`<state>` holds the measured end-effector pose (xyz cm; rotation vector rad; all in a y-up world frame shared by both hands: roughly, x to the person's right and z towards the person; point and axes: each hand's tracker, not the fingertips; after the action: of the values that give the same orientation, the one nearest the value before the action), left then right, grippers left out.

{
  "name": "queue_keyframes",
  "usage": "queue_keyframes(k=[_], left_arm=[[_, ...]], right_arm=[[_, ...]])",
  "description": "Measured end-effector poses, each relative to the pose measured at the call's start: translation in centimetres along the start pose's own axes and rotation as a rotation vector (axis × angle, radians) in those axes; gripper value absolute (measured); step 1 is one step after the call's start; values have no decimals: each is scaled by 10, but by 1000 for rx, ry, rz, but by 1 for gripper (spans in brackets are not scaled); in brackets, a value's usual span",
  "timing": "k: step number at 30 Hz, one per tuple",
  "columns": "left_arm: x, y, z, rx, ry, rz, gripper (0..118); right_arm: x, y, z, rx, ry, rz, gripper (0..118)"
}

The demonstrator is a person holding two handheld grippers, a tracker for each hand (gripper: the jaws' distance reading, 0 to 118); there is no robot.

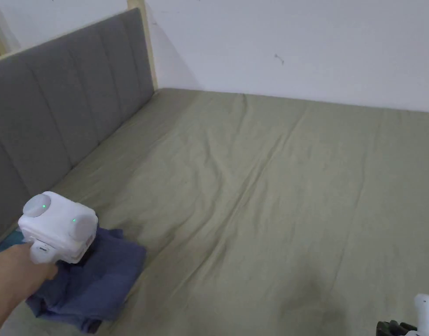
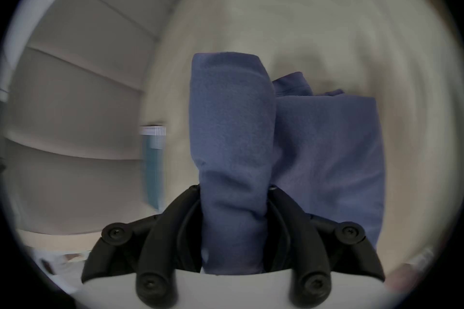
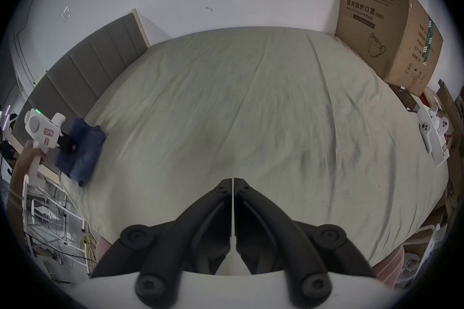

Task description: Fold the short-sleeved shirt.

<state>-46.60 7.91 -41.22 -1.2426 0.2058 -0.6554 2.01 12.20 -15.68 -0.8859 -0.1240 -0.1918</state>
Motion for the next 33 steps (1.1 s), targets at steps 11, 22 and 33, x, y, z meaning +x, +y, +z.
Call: queue_keyframes(k=[11,22,33], left_arm=[[-1,-23,40,128,-77,167,77],[141,-73,196,475,-514,220,0],[241,-136,344,848,-460,274,0]], right_arm=[[17,-3,-4,-40,49,-13,2],[50,-11,36,46,30,-53,2],[85,-14,118,341,-84,-63,2]])
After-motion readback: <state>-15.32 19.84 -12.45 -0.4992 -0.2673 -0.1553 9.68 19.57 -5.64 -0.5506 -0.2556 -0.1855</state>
